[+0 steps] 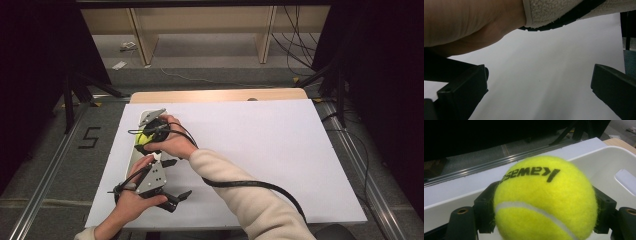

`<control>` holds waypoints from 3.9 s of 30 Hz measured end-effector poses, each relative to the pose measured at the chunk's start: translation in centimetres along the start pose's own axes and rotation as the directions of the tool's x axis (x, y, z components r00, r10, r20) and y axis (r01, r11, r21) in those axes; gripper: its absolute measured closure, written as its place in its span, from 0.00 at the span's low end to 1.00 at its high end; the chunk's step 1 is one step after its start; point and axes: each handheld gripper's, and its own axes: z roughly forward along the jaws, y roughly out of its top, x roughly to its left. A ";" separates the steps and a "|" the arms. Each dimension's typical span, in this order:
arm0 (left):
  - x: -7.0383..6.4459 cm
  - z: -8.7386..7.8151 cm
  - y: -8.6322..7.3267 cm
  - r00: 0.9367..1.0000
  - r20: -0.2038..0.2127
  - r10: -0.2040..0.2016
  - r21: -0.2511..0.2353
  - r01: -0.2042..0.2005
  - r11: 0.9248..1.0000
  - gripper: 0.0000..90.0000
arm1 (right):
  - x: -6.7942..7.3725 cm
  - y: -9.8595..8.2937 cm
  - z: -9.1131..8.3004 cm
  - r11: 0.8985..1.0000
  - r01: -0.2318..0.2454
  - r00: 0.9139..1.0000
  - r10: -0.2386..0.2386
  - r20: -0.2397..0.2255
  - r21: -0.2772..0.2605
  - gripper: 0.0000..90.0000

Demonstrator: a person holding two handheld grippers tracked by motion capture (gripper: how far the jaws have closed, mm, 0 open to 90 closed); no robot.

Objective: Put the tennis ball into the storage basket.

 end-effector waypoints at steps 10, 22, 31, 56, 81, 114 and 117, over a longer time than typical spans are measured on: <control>0.0 0.0 0.0 1.000 -0.001 0.002 0.001 -0.002 1.000 0.00 | 0.0 -0.2 0.3 1.000 0.006 1.000 -0.006 0.000 0.011 0.29; 0.0 0.0 0.0 1.000 -0.001 0.003 0.002 -0.003 1.000 0.00 | -0.1 -0.6 0.6 1.000 0.001 1.000 -0.001 0.002 0.018 0.29; 0.0 0.0 0.0 1.000 0.001 0.003 0.003 -0.003 1.000 0.00 | -0.1 -0.7 0.6 1.000 -0.012 1.000 0.012 0.006 0.021 0.28; 0.0 0.0 0.0 1.000 0.004 0.003 0.005 -0.003 1.000 0.00 | -0.8 -0.5 -0.7 1.000 -0.003 0.999 0.004 0.054 -0.019 0.17; 0.1 0.0 0.0 1.000 -0.001 0.004 0.007 -0.004 1.000 0.00 | -2.5 -1.7 -5.7 0.996 -0.033 0.994 0.042 0.106 -0.081 0.17; 0.1 0.0 -0.1 1.000 -0.004 -0.001 0.007 0.001 1.000 0.00 | -3.6 -4.2 -10.4 0.993 -0.055 0.984 0.071 0.161 -0.102 0.17; 0.1 0.0 -0.1 1.000 -0.005 -0.001 0.007 0.001 1.000 0.00 | -3.6 -4.4 -10.7 0.993 -0.054 0.983 0.071 0.169 -0.103 0.17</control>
